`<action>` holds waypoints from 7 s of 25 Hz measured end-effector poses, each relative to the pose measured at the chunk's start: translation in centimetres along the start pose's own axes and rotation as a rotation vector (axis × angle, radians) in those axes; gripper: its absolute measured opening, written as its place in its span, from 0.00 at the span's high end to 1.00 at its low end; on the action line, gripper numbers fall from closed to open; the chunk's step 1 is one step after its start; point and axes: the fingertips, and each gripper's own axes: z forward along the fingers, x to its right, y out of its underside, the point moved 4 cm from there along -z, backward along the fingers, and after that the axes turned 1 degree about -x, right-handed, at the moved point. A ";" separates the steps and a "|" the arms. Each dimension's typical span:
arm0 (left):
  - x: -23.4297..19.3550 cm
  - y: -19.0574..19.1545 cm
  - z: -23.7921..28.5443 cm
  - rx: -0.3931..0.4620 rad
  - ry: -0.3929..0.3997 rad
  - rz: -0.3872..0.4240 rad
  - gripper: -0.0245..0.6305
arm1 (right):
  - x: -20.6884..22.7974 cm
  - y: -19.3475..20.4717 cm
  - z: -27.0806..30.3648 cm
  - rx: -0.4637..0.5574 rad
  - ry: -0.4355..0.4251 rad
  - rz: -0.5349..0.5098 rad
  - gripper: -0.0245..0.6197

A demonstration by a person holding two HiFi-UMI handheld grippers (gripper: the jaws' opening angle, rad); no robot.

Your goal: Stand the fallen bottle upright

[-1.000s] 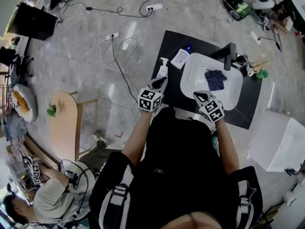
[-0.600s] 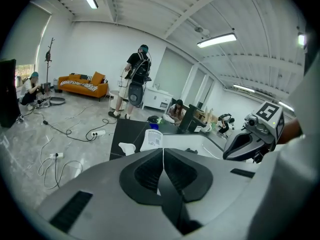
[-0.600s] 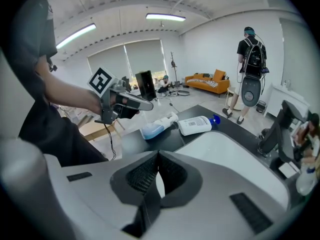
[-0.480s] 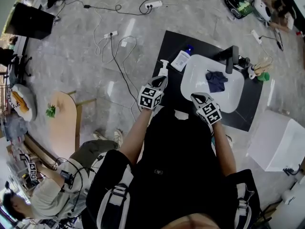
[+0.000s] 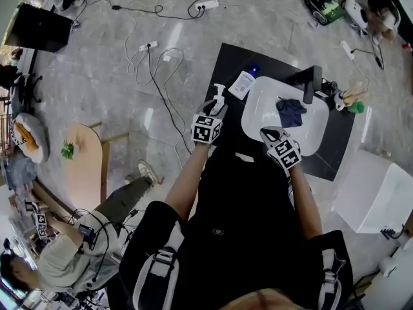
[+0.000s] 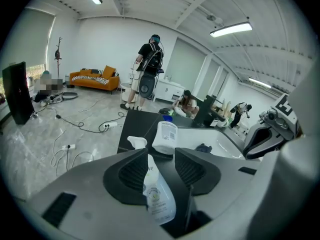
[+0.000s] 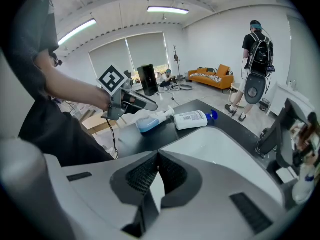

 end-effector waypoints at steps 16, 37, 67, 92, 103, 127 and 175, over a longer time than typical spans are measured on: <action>-3.2 1.6 5.2 -0.308 -0.169 -0.008 0.56 | 0.1 1.3 0.1 -0.077 0.000 -0.005 0.87; -2.4 1.1 4.6 -0.277 -0.080 -0.053 0.58 | 0.2 2.0 -0.1 -0.060 0.012 0.022 0.87; 0.2 2.1 -4.0 0.024 0.018 0.206 0.60 | -5.3 0.6 1.3 0.002 -0.009 0.007 0.87; 1.2 4.9 -4.9 0.047 0.055 0.342 0.60 | -6.7 0.2 1.8 0.013 -0.005 0.035 0.87; 1.5 4.5 -6.8 0.094 0.054 0.281 0.59 | -6.0 -0.3 1.3 0.020 -0.008 -0.015 0.87; 8.5 7.5 -13.0 0.174 -0.058 0.034 0.94 | -3.2 -1.5 -2.0 0.072 -0.152 -0.194 0.87; 2.8 -4.2 -16.7 0.319 0.213 0.202 0.94 | 4.0 -15.0 -8.6 0.376 0.223 -0.074 0.87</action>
